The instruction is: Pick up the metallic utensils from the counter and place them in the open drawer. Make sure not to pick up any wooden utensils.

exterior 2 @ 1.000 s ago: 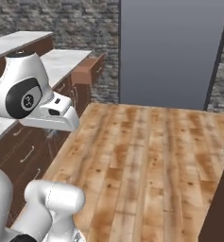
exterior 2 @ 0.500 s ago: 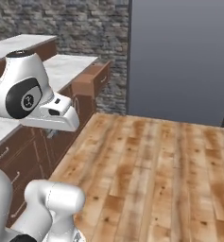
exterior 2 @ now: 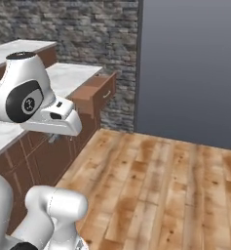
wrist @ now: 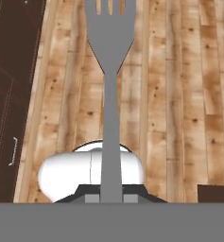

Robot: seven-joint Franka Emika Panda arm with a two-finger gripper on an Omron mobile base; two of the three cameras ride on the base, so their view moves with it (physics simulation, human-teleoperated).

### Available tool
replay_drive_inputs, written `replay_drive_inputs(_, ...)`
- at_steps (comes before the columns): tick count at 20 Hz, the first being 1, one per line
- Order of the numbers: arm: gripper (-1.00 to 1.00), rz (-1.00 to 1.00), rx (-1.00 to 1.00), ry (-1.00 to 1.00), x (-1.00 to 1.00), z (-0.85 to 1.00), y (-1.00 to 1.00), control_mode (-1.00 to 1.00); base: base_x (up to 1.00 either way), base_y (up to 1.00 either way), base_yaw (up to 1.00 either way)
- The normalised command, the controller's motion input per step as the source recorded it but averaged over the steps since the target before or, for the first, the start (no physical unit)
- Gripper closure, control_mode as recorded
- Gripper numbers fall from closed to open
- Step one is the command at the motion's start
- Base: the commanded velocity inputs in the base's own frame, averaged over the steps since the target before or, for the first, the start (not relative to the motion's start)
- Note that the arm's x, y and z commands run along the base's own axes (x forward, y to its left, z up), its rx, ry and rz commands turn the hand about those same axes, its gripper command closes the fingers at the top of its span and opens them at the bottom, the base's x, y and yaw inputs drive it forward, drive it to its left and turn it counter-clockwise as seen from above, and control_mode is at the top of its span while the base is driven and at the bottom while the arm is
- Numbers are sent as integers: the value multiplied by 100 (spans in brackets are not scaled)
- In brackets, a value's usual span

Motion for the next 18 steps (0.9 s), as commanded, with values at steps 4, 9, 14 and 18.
replay_drive_inputs(4, 100, 0, 0, 0, 0, 0, 0, 100, 100, 0, 13)
replay_drive_inputs(9, 100, 0, 0, 0, 0, 0, 0, 100, 100, 6, 11)
replay_drive_inputs(14, 100, 0, 0, 0, 0, 0, 0, 100, 100, 19, 7)
replay_drive_inputs(18, 100, 0, 0, 0, 0, 0, 0, 100, 87, 33, 1)
